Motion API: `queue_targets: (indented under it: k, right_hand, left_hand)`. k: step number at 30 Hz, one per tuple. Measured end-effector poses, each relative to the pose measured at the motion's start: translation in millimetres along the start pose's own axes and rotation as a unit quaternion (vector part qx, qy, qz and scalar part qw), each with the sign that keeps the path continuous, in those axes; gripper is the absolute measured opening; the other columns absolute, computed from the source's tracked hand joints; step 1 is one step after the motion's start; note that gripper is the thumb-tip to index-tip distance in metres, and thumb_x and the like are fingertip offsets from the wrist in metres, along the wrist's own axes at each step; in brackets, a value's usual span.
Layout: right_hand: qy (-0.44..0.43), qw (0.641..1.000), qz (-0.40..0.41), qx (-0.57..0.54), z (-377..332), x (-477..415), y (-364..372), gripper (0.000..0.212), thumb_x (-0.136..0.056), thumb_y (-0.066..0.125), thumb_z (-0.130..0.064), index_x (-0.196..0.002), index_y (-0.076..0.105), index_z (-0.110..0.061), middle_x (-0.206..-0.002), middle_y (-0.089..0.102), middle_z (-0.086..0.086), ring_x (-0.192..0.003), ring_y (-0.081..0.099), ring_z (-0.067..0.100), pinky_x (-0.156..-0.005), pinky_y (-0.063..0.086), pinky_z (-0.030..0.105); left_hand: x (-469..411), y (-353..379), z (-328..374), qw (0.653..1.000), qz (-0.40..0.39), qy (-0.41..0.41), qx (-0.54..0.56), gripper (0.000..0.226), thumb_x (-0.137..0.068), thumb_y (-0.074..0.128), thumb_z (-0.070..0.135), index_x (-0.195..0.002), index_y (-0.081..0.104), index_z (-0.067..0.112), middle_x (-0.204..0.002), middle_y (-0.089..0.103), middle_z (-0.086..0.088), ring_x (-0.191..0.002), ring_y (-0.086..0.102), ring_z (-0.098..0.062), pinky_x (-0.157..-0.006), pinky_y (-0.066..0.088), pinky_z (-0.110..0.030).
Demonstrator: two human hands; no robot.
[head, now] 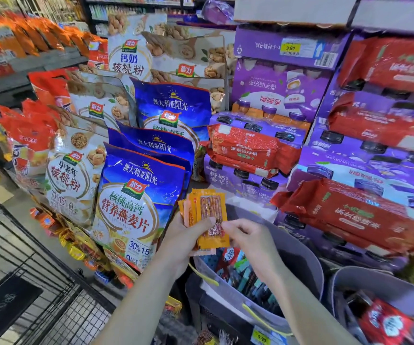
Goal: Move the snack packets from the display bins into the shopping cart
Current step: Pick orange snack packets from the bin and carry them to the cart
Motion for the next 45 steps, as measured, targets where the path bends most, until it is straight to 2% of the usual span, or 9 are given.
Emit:
queue_targets:
  k: [4, 9, 13, 18, 23, 27, 34, 40, 45]
  right_hand:
    - [-0.004, 0.985, 0.063, 0.162, 24, -19, -40, 0.012, -0.095, 0.073, -0.029, -0.103, 0.08, -0.023, -0.098, 0.079, -0.01, -0.097, 0.073, 0.005, -0.093, 0.056, 0.031]
    - [-0.005, 0.889, 0.017, 0.457, 48, -36, -44, 0.046, -0.101, 0.063, -0.037, -0.144, 0.06, -0.021, -0.138, 0.066, 0.0, -0.13, 0.059, 0.023, -0.103, 0.045, 0.033]
    - [-0.032, 0.819, -0.02, 0.572, 59, -41, -23, 0.026, -0.102, 0.062, -0.035, -0.12, 0.063, -0.017, -0.12, 0.069, 0.006, -0.113, 0.066, 0.03, -0.086, 0.05, 0.036]
    - [-0.041, 0.695, -0.07, 0.715, 66, -45, -3, 0.026, -0.098, 0.059, -0.015, -0.124, 0.062, -0.016, -0.122, 0.068, 0.006, -0.115, 0.063, 0.025, -0.09, 0.054, 0.033]
    - [-0.031, 0.659, -0.075, 0.748, 63, -47, 3, 0.026, -0.095, 0.057, -0.008, -0.111, 0.071, -0.022, -0.111, 0.073, 0.003, -0.107, 0.067, 0.024, -0.078, 0.054, 0.032]
    - [-0.026, 0.691, -0.071, 0.718, 56, -44, -6, 0.022, -0.088, 0.063, -0.007, -0.101, 0.071, -0.022, -0.101, 0.074, 0.001, -0.104, 0.068, 0.023, -0.068, 0.047, 0.031]
    - [-0.111, 0.815, 0.048, 0.567, 28, -23, -42, 0.023, -0.101, 0.051, -0.038, -0.089, 0.064, -0.023, -0.081, 0.06, 0.0, -0.085, 0.066, 0.029, -0.067, 0.049, 0.038]
    - [-0.055, 0.963, 0.054, 0.259, 9, -8, -64, 0.023, -0.097, 0.062, -0.036, -0.085, 0.074, -0.021, -0.055, 0.052, -0.006, -0.051, 0.044, 0.013, -0.054, 0.04, 0.035]
    - [0.026, 0.999, 0.032, 0.01, -4, 1, -47, 0.015, -0.098, 0.069, -0.019, -0.089, 0.08, -0.016, -0.056, 0.056, -0.008, -0.054, 0.047, 0.008, -0.05, 0.039, 0.018]
  left_hand:
    - [-4, -13, -1, 0.999, 0.022, -0.004, 0.039, 0.041, -0.088, 0.086, 0.022, -0.124, 0.067, 0.024, -0.112, 0.081, -0.003, -0.101, 0.08, -0.025, -0.076, 0.066, -0.046]
    - [-7, -29, 0, 0.997, 0.046, 0.007, 0.054, 0.043, -0.087, 0.088, 0.027, -0.125, 0.068, 0.028, -0.113, 0.081, -0.001, -0.1, 0.08, -0.026, -0.07, 0.066, -0.042]
    - [-7, -31, -1, 0.997, 0.045, 0.004, 0.056, 0.042, -0.087, 0.088, 0.028, -0.124, 0.068, 0.029, -0.113, 0.081, -0.001, -0.099, 0.08, -0.024, -0.067, 0.065, -0.039]
    - [-5, -33, -2, 0.998, 0.041, 0.011, 0.053, 0.042, -0.089, 0.085, 0.029, -0.127, 0.067, 0.03, -0.114, 0.081, 0.0, -0.102, 0.079, -0.024, -0.076, 0.065, -0.043]
    - [-3, -32, -2, 0.998, 0.042, 0.012, 0.049, 0.045, -0.089, 0.085, 0.029, -0.129, 0.065, 0.033, -0.116, 0.08, 0.003, -0.105, 0.078, -0.021, -0.083, 0.065, -0.043]
    - [-4, -32, -1, 0.998, 0.046, 0.01, 0.047, 0.045, -0.089, 0.085, 0.03, -0.13, 0.065, 0.033, -0.118, 0.08, 0.004, -0.106, 0.078, -0.021, -0.09, 0.065, -0.048]
    - [-5, -35, 1, 0.998, 0.047, 0.006, 0.041, 0.04, -0.089, 0.085, 0.029, -0.126, 0.068, 0.033, -0.114, 0.081, 0.005, -0.102, 0.079, -0.019, -0.071, 0.065, -0.036]
    - [1, -38, 8, 0.997, 0.066, 0.007, 0.04, 0.032, -0.091, 0.083, 0.027, -0.121, 0.072, 0.029, -0.111, 0.082, -0.001, -0.094, 0.081, -0.022, -0.064, 0.065, -0.042]
    - [21, -49, 13, 0.993, 0.111, 0.02, 0.04, 0.041, -0.089, 0.084, 0.031, -0.126, 0.069, 0.03, -0.115, 0.081, 0.002, -0.094, 0.08, -0.02, -0.065, 0.065, -0.042]
Point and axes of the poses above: each hand's wrist, its own x-axis away from the middle knuckle, its own y-axis out of the palm, z = x × y, the point moved 4 cm from there along -x, towards the middle knuckle
